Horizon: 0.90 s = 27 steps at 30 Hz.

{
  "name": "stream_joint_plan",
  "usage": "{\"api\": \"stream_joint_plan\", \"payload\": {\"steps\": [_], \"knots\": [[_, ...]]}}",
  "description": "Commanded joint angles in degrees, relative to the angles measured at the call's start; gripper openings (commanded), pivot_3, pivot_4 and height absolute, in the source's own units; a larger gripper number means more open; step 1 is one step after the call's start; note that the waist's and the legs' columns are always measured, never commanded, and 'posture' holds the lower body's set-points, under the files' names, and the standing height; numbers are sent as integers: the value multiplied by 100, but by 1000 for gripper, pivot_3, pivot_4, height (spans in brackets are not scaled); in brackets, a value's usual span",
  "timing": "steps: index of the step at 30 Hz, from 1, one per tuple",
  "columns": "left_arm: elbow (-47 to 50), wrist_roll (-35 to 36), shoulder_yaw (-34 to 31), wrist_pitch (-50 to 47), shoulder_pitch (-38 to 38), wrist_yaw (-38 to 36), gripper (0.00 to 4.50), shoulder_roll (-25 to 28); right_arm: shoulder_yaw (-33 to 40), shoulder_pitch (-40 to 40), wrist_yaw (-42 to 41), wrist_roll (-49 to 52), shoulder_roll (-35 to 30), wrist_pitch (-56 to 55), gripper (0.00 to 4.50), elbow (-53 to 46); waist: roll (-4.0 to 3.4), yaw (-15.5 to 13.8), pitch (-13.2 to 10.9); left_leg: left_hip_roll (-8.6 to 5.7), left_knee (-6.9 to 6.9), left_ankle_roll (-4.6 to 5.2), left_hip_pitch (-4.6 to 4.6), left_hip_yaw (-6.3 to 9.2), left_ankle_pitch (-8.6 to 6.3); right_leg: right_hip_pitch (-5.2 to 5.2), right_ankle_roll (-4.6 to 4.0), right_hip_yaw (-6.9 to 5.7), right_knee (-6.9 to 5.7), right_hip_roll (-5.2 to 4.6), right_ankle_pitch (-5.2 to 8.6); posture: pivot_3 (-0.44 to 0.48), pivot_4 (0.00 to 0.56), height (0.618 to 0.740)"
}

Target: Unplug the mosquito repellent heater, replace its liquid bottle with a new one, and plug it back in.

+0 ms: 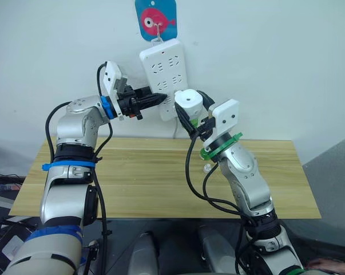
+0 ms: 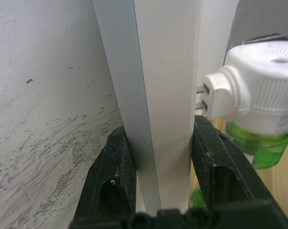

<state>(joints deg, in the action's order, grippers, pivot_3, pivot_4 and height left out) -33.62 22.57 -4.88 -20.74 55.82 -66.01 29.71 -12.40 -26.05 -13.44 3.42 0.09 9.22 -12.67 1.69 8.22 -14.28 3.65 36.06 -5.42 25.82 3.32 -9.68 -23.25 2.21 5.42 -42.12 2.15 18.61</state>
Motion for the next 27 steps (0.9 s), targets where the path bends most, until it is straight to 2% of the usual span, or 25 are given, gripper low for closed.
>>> {"api": "stream_joint_plan", "payload": {"steps": [1,27], "knots": [[89,55,-139,-64,-14,45,1349,92,29,-170,55,-60,69,-248,2989,-64,0,1,0,0,0,0,0,0,0,0,0,1,0,0,0,-177,193,704],[135,71,-154,-112,-7,68,1349,114,64,-99,147,-202,13,-180,2989,51,0,3,0,0,1,0,-1,0,0,0,-1,1,-3,0,0,-170,202,704]]}}
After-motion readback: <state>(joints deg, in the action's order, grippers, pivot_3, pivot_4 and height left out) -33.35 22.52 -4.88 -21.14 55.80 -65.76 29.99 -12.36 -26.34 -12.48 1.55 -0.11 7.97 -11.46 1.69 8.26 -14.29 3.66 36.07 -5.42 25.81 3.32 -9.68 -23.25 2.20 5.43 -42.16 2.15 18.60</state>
